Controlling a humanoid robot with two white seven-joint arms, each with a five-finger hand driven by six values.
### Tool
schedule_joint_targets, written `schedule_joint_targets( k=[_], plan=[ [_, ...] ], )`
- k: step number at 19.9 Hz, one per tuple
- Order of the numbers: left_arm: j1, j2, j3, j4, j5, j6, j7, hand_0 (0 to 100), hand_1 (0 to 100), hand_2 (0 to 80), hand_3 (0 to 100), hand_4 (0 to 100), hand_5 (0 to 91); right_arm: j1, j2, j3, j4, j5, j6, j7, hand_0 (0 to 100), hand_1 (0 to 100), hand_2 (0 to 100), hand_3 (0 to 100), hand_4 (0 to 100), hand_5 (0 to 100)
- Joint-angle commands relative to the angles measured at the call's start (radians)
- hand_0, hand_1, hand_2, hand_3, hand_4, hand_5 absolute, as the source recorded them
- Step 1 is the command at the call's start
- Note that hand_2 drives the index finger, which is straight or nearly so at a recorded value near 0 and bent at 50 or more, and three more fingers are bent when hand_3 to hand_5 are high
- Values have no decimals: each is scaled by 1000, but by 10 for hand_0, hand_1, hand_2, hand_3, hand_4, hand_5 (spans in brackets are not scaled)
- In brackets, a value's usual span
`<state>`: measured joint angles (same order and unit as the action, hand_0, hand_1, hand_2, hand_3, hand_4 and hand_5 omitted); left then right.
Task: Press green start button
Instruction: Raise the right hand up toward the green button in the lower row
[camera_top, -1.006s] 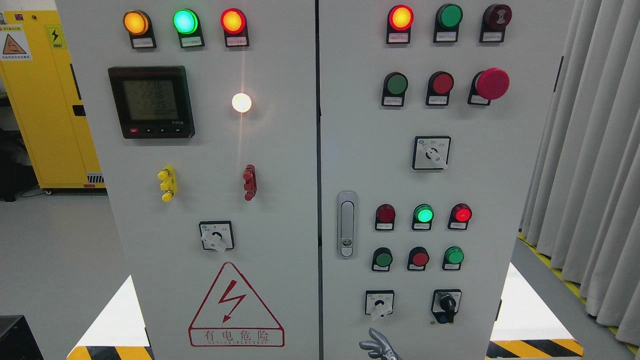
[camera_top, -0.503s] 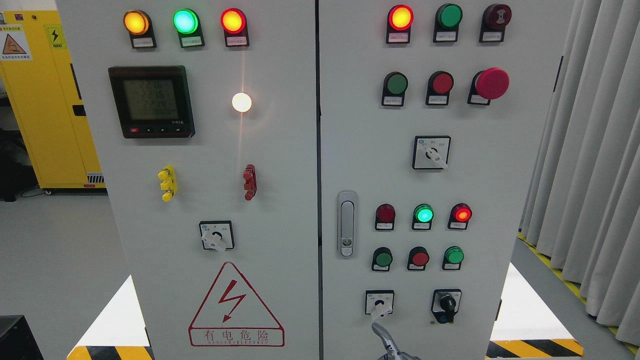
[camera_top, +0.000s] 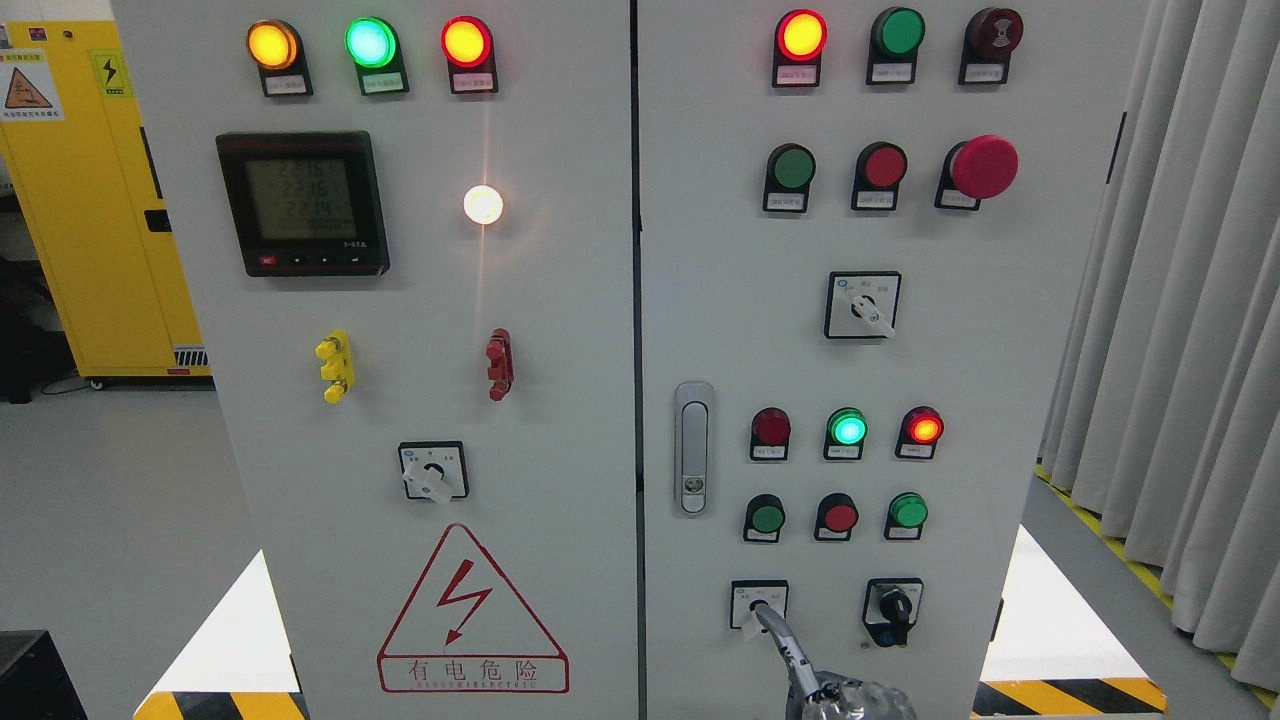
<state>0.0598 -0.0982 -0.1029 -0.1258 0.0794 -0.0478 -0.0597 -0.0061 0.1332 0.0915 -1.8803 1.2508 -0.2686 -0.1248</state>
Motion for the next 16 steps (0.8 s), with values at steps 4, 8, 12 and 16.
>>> schedule_joint_targets(
  k=[4,8,12,16],
  plan=[
    [0,0,0,0,0,0,0,120,556,0,0,0,0,-95,-1,-30,72,61,32,8,602,941,0,953,948,1000],
    [0,0,0,0,0,0,1,120,556,0,0,0,0,-127,-1,-30,102,81,35,13,599,942,0,953,954,1000],
    [0,0,0,0,0,0,0,120,556,0,0,0,0,-137,0,-35,115,79,37,48,611,942,0,956,952,1000],
    [0,0,0,0,0,0,0,120,556,0,0,0,0,-167,2,-38,135,79,39,50,624,941,0,959,953,1000]
  ],
)
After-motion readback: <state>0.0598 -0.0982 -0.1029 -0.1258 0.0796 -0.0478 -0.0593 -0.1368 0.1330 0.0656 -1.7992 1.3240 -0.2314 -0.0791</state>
